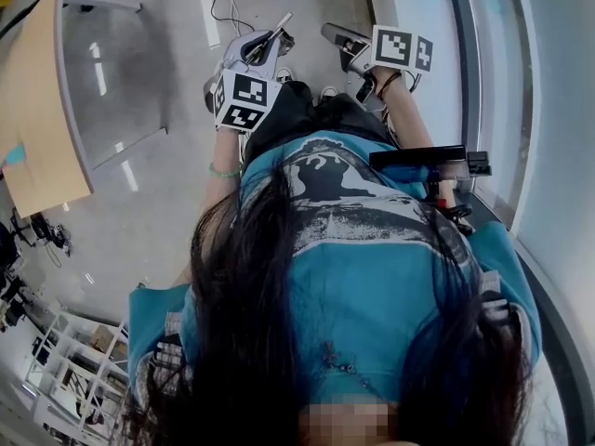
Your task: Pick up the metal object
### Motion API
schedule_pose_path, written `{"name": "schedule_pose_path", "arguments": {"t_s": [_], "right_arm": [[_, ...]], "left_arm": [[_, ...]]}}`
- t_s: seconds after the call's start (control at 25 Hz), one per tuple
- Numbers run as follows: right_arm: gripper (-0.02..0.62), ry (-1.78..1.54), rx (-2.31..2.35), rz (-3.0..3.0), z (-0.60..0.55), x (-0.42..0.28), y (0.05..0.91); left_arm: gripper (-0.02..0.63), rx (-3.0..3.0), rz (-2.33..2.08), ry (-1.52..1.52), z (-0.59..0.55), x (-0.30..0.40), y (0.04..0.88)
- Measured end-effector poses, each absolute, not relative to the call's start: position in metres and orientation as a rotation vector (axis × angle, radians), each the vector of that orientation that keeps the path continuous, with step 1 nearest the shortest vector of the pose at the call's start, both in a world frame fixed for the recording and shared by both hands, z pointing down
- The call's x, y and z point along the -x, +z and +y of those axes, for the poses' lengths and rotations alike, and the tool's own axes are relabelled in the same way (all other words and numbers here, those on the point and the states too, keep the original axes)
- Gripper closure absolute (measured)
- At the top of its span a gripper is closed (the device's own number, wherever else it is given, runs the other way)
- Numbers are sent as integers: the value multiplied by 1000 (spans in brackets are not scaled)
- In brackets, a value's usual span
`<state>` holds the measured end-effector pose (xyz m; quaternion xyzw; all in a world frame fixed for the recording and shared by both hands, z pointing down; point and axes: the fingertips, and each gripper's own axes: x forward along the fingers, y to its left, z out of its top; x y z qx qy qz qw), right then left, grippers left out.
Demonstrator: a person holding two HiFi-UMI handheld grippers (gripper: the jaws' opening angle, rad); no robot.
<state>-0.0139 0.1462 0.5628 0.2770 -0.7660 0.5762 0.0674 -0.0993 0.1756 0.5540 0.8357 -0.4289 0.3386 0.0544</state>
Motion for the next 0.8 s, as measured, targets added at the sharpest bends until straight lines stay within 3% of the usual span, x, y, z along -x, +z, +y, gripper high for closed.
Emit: {"name": "schedule_pose_path", "arguments": {"t_s": [0.8], "right_arm": [[572,1793,-741,-2313,172,-29,575]], "left_arm": [[580,-2454,-1363,1116,206,58,558]]}}
